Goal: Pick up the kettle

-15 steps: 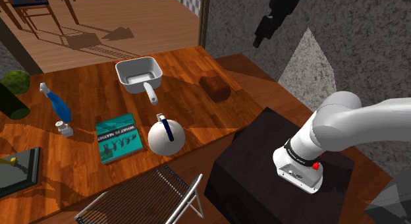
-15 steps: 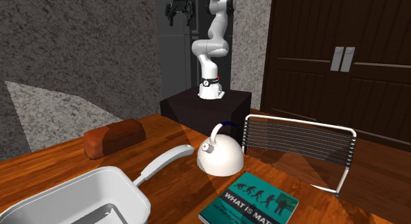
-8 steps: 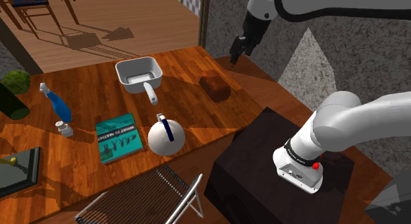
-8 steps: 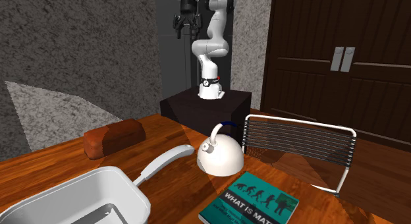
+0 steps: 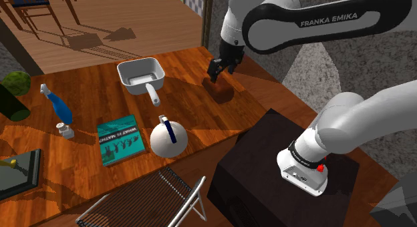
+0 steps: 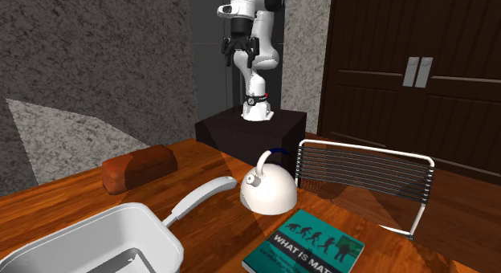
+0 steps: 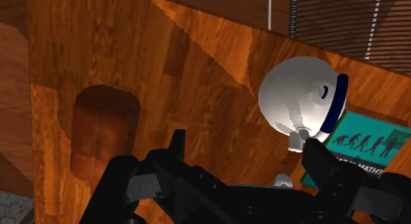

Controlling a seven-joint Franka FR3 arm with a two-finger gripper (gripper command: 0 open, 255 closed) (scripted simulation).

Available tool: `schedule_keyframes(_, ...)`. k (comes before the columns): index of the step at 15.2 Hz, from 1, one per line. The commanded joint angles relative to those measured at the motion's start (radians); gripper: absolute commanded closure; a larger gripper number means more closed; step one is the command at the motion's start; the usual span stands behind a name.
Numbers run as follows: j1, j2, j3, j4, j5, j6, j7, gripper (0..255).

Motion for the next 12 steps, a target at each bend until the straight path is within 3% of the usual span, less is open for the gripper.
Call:
schedule_keyframes(1,-0.001,0.066,0.041,0.009,-0.001,0.053,0.060,0)
schedule_keyframes(7,-0.021,0.287,0.149,0.077,-0.057,0.184,0.246,0)
schedule_keyframes(12,-0.030,0.499,0.213,0.175,-0.175,0.259,0.433,0)
